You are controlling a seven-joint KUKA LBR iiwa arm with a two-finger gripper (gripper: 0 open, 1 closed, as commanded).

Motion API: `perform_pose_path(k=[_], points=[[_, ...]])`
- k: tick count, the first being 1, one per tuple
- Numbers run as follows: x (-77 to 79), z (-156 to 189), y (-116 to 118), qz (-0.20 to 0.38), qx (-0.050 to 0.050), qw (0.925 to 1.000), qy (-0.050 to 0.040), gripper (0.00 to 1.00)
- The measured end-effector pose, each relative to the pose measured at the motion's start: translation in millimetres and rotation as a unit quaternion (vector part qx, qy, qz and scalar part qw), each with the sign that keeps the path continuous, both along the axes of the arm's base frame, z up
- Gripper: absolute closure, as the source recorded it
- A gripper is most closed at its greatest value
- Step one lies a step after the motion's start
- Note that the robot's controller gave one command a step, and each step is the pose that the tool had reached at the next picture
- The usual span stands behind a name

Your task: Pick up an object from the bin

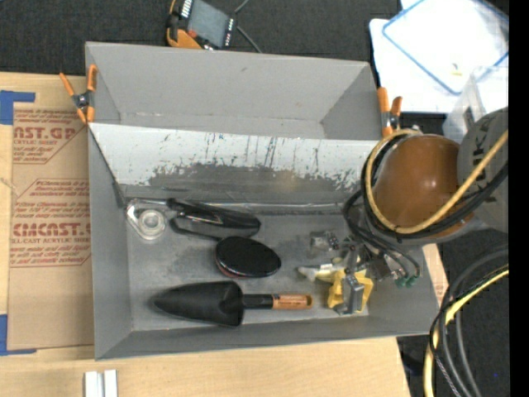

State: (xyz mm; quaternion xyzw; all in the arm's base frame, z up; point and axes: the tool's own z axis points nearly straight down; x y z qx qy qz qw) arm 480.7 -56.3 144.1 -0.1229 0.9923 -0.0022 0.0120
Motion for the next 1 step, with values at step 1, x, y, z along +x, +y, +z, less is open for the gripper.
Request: perform_pose_path(k=[1], points=[[6.8, -66.3, -22.0, 0.087, -0.002, 0.9962, -0.0017, 0.0]])
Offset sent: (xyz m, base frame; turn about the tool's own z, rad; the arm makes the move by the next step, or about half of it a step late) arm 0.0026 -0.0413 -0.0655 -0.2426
